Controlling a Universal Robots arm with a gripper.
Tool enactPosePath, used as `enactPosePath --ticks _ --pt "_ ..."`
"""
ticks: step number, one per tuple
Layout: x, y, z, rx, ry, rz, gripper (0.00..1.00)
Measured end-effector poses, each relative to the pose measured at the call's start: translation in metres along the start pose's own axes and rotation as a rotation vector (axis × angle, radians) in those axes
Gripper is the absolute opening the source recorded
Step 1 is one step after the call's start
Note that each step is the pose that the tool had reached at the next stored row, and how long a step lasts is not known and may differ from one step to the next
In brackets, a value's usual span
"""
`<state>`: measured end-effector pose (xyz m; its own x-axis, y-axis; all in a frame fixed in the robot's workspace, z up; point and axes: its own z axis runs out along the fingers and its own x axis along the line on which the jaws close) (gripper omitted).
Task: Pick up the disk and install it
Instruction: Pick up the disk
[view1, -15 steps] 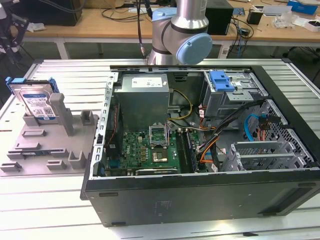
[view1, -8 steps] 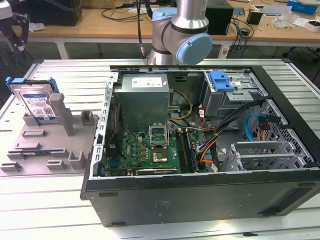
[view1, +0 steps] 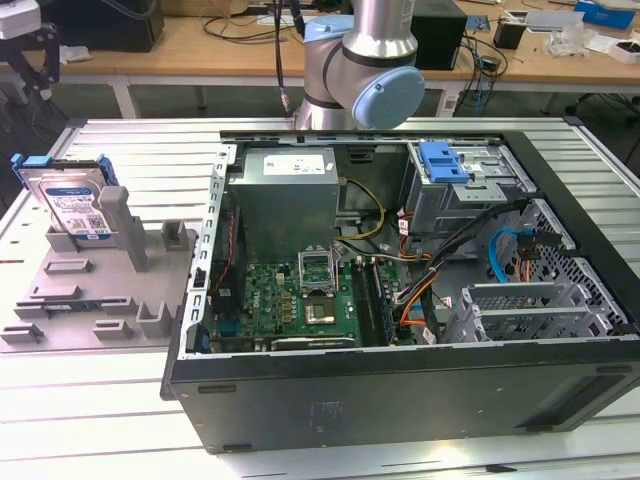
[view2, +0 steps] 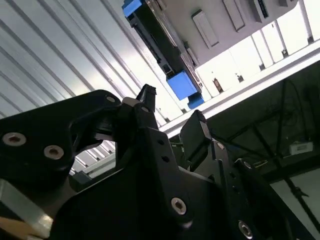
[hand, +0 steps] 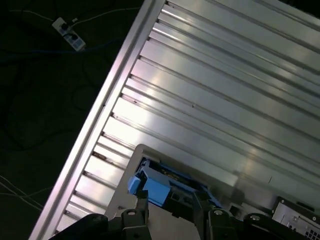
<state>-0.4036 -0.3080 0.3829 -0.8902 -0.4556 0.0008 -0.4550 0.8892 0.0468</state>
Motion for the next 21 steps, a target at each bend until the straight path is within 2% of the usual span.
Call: enactPosePath --ticks 8,12,20,21 --pt "0.0000 0.0000 0.0003 0.0001 0.0072 -0.154 0.48" --pt "0.0000 0.0000 0.0004 0.0002 0.0125 -0.264 0.48" --pt "0.0000 -0.0001 0.0008 0.0002 0.0199 -0.417 0.48" --pt "0.0000 -0.0001 0.0008 0.0001 0.0216 -0.446 0.48"
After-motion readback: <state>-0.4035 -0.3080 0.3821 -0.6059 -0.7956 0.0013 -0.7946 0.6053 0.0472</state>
